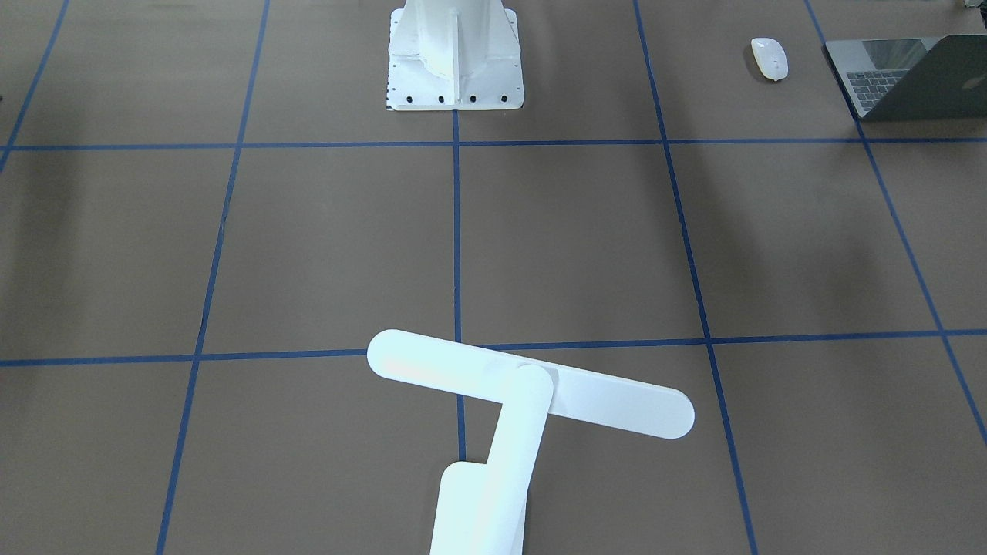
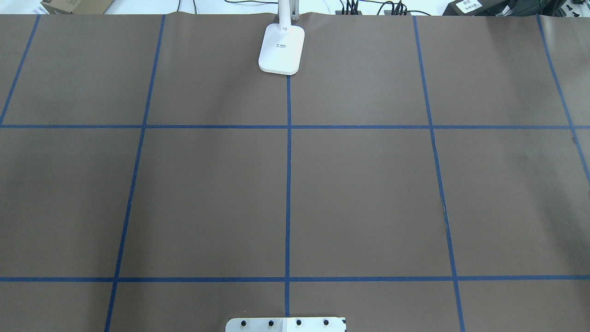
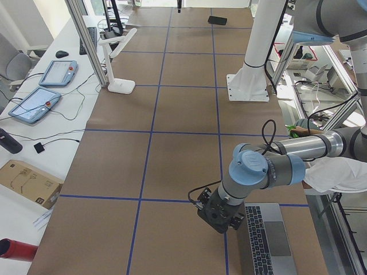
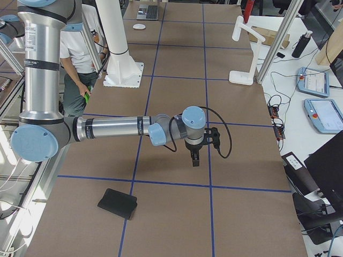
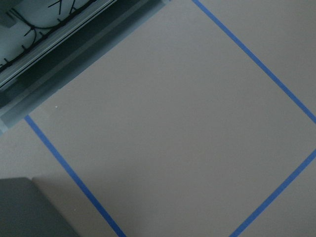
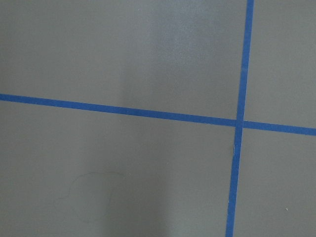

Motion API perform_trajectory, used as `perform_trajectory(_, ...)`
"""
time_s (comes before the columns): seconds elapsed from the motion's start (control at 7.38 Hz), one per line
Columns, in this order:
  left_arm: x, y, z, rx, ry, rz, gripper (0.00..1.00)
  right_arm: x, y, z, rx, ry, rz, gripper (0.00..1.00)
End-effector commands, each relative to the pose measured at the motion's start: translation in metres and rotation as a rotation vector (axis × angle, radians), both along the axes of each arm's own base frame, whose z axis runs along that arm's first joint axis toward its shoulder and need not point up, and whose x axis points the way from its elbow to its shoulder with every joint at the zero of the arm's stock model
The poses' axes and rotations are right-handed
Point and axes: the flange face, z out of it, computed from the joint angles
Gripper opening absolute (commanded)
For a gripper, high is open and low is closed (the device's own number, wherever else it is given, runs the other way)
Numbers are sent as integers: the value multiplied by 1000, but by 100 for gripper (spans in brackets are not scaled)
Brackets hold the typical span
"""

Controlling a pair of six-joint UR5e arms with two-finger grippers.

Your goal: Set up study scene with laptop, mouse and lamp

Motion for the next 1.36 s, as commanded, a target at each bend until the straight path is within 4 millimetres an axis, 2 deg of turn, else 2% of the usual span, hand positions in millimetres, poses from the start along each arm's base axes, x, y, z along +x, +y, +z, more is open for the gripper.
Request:
perform_trajectory(0.0,3,21,7,-96,30,-31,100,-4,3,2,-4,0,-11,99)
perform_trajectory(0.27,5,24,13,-125,45,-44,100,-4,4,0,-2,-2,-10,99)
perform_trajectory(0.81,20,57,35,-266,99,-136,100,-8,4,0,-3,-2,-17,99)
perform_trajectory(0.95,22,61,44,-287,106,-138,100,-9,4,0,-5,-2,-18,99)
perform_trajectory(1.22,30,78,80,-329,121,-146,100,-12,5,-1,-13,-21,-24,99)
